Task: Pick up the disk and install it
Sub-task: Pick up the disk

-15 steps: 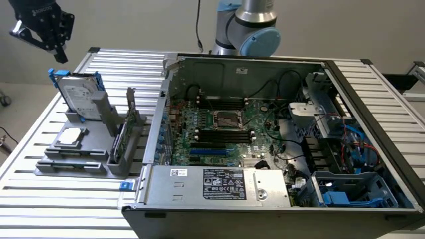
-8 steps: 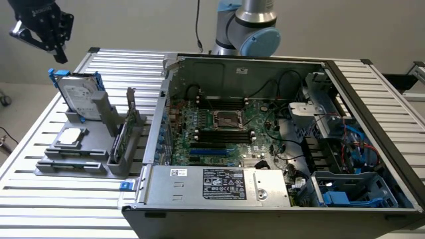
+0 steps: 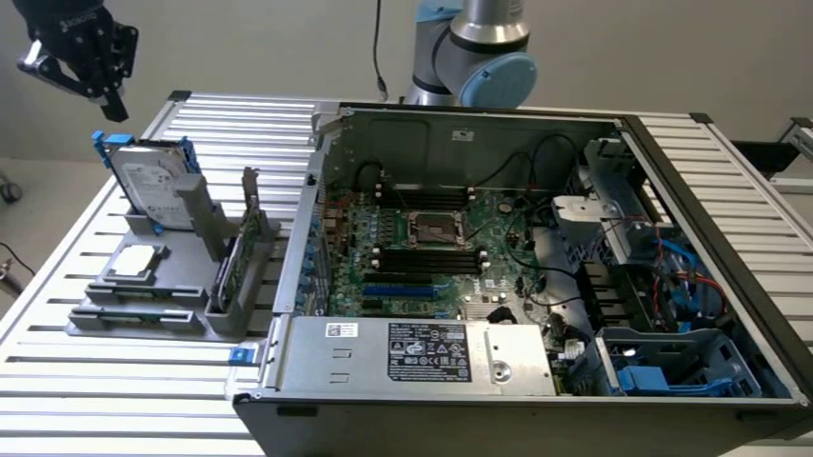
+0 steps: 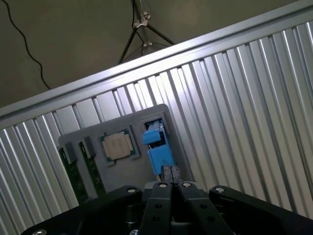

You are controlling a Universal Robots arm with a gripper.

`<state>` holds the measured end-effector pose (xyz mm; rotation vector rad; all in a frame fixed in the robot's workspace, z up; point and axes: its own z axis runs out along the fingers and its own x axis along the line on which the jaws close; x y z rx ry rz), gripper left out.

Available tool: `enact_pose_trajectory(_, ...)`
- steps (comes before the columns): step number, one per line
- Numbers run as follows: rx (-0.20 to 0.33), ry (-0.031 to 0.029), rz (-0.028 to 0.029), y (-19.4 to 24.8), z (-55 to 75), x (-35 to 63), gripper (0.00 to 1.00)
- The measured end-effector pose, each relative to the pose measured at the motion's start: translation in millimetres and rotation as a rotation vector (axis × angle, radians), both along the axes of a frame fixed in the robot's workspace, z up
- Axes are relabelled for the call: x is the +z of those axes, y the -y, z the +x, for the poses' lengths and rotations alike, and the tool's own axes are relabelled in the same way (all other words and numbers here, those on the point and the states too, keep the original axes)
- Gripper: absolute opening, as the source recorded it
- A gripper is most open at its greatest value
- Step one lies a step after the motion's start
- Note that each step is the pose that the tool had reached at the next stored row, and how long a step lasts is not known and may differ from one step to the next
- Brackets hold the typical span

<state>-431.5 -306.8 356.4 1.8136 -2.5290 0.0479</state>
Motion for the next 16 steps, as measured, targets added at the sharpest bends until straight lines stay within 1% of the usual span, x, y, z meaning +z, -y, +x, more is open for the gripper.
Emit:
enact_pose_trajectory(8, 0.020, 0.0000, -0.0001, 0.3, -0.8, 0.0, 0.11)
enact_pose_trajectory(9, 0.024, -0.0001, -0.0001, 0.3, -1.1, 0.1, 0.12)
enact_pose_trajectory(11, 0.039, 0.0000, 0.0000, 0.3, -1.6, 0.0, 0.24)
enact_pose_trajectory(12, 0.049, -0.0001, 0.0000, 0.3, -1.9, 0.0, 0.24)
enact_pose_trajectory(14, 0.075, -0.0001, 0.0000, 0.3, -2.4, 0.1, 0.36)
enact_pose_trajectory(15, 0.090, -0.0001, -0.0001, 0.3, -2.4, 0.1, 0.36)
enact_pose_trajectory(16, 0.108, -0.0001, 0.0000, 0.3, -2.5, 0.0, 0.42)
